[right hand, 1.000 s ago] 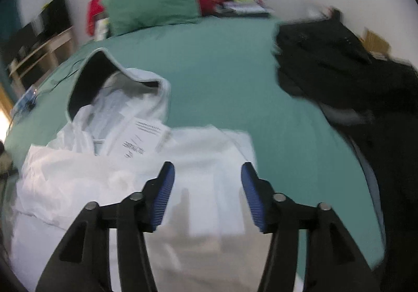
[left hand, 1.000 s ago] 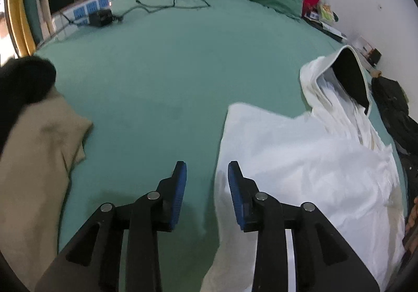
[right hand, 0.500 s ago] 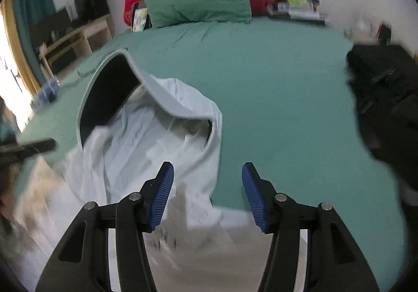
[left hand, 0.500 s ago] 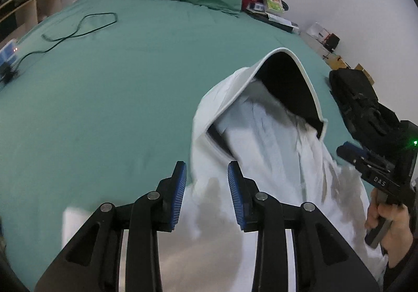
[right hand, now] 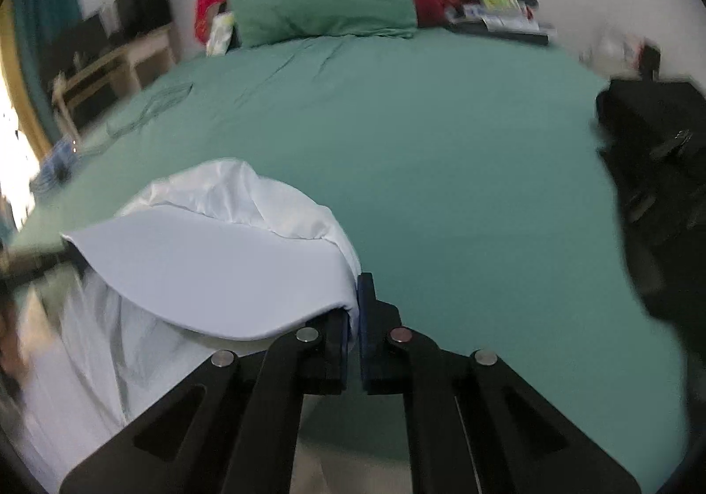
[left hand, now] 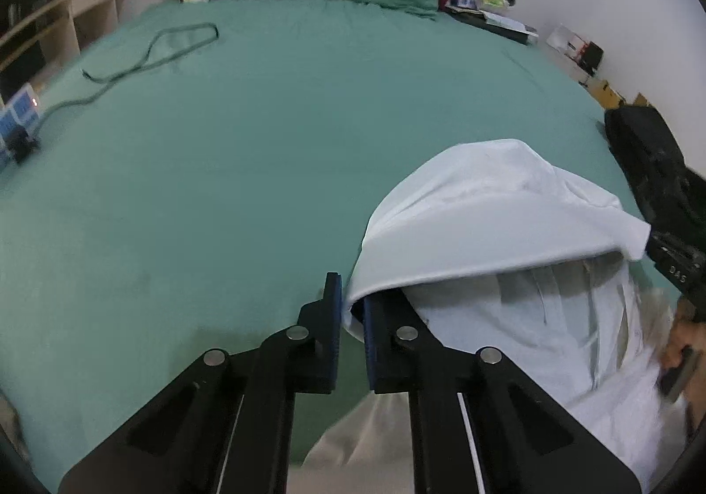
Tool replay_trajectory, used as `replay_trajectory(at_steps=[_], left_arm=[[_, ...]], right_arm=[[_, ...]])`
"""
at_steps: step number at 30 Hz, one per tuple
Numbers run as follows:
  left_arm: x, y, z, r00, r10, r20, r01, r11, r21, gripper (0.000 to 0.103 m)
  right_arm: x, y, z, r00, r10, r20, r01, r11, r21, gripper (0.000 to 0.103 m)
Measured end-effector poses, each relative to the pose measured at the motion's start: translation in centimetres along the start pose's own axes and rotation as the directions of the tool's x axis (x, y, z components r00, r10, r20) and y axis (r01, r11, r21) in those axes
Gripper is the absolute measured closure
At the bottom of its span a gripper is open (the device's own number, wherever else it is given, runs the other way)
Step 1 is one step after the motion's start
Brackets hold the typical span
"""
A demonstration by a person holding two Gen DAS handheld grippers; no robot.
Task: Fold large clothes
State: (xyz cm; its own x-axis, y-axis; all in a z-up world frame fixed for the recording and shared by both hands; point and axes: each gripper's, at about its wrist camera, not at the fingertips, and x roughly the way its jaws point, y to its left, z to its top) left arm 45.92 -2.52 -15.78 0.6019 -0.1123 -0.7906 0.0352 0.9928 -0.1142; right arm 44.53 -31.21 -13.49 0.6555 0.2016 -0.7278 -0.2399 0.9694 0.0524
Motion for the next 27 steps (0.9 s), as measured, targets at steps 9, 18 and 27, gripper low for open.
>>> replay_trajectory(at_steps=[9,18,27], left_arm=[[-3.5,0.6,-4.0,0.99,-0.099,-0.104,0.105,0.993,0.053,0.077],[-8.3,4.7,-2.4,0.981,-0.192,0.009,0.192,0.979,-0.07,0.038],[-3.9,1.5,2.0,0.957,-0.288,-0.016,0.28,0.941,-0.19,0.037]], right_arm=[[-4.2,1.0,-5.1,0.999,-0.021,-0.033,0.016,0.989,-0.147,0.099],[-3.9,-0.2,-5.4,0.997,0.049,-0.052,-0.053,0.995,-0.09,0.095],[-7.5,-0.9,-3.5,0.982,0.181,-0.06,-0.188,0.974,-0.129,0.039]])
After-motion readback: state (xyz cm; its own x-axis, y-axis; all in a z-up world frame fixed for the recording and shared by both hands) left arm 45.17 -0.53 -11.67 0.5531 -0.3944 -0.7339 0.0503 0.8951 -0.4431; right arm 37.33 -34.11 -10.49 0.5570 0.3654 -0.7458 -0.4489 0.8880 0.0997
